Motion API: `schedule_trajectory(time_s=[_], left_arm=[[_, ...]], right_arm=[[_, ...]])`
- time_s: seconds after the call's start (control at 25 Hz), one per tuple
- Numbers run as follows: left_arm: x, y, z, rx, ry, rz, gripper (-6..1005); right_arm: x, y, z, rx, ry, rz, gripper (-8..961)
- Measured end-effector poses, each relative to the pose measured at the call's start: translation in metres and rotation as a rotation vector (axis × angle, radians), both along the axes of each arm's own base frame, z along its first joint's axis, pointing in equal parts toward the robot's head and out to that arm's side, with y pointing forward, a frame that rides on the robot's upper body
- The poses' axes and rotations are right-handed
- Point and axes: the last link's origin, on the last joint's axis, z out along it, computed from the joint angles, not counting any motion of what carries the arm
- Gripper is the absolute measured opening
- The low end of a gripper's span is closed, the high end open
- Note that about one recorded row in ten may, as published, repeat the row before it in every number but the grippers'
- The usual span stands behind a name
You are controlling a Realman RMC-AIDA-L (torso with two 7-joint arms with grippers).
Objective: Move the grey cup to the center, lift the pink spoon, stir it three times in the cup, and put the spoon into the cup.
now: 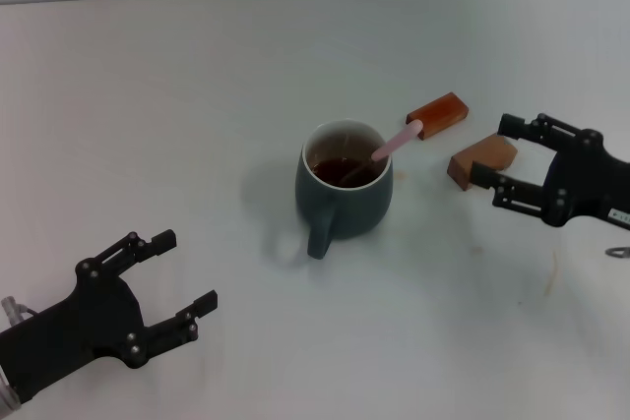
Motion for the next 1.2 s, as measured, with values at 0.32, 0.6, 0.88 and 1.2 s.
schedule_trajectory(time_s=[0.32,0.6,0.88,1.2], left_arm=[[0.000,0.000,0.000,0.000,0.001,0.002,829],[0.000,0.000,0.000,0.000,0.001,0.001,829],[0.000,0.000,0.001,0.001,0.000,-0.004,829],[0.000,0.000,0.002,0.002,0.001,-0.004,829]], right_arm=[[0.002,-0.003,-0.017,-0.046,-0.048,-0.005,775],[0.006,-0.006,-0.021,-0.046,-0.064,-0.020,774],[0.010,-0.009,-0.028,-0.054,-0.101,-0.028,774],[0.012,-0.011,-0.031,-0.060,-0.108,-0.036,774]])
